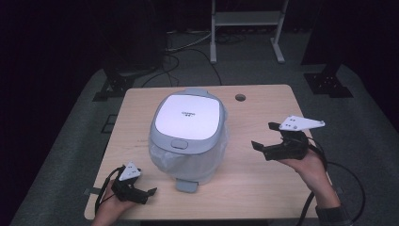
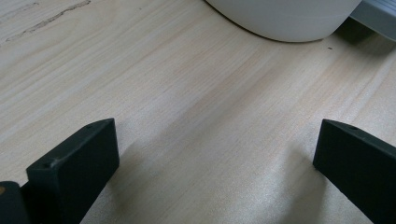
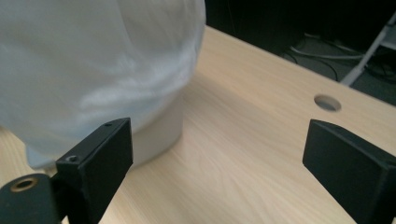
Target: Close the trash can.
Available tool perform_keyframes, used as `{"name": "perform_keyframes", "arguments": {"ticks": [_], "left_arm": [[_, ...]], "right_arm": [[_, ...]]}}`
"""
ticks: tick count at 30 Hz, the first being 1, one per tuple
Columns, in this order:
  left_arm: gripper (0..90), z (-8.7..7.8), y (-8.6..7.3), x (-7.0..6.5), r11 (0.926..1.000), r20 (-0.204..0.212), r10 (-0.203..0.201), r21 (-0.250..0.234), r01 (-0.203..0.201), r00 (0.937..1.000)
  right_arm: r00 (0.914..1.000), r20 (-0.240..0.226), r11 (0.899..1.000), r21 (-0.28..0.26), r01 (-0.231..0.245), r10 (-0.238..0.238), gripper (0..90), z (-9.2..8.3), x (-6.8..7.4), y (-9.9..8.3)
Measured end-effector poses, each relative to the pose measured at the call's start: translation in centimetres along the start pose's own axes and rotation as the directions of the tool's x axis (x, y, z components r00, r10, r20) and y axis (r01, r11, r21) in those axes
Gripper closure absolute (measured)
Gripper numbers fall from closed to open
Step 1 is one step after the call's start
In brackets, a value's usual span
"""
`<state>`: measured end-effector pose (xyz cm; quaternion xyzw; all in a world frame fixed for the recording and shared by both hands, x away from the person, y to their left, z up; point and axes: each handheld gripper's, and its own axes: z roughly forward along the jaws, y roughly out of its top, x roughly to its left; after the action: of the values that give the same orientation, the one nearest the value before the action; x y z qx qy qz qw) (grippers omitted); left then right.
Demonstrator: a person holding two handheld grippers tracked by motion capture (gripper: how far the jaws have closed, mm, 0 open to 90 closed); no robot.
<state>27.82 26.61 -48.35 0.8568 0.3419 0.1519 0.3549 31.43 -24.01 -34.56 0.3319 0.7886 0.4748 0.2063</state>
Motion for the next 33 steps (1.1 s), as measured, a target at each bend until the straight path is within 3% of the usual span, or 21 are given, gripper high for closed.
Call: {"name": "perform_keyframes", "arguments": {"ticks": [18, 33], "left_arm": [[0.0, 0.0, 0.0, 0.0, 1.0000, -0.001, -0.001, 0.001, 0.001, 1.0000], [0.0, 0.0, 0.0, 0.0, 1.0000, -0.001, -0.002, -0.001, 0.002, 1.0000]], "right_arm": [[0.9973, 0.057, 0.994, 0.099, -0.051, 0.046, 7.5, 0.5, -1.6, -6.6], [0.9915, 0.109, 0.975, 0.204, -0.092, 0.071, 7.5, 0.8, -2.5, -11.2]]}}
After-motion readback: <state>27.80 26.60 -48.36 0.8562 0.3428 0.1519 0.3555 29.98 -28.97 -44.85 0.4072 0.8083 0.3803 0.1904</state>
